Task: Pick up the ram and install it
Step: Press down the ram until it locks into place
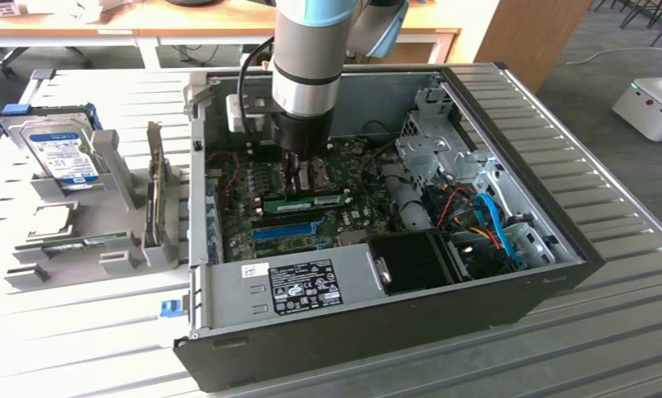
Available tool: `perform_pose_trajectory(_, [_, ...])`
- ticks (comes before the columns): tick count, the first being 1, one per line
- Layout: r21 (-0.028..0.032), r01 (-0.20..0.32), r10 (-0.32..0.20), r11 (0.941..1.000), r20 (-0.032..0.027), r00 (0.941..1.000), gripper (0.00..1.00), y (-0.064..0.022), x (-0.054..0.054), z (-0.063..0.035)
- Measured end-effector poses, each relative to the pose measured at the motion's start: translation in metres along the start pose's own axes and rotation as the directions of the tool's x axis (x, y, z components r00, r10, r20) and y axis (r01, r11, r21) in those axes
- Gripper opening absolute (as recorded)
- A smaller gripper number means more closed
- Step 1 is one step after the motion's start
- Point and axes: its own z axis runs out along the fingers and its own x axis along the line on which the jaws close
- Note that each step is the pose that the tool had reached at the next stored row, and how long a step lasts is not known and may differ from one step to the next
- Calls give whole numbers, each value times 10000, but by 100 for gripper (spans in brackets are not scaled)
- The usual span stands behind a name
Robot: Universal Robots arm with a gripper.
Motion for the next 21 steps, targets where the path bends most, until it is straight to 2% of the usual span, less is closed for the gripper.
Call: perform_pose_trajectory(21, [-1, 0, 0, 10000, 2, 10000, 11, -1, 0, 19])
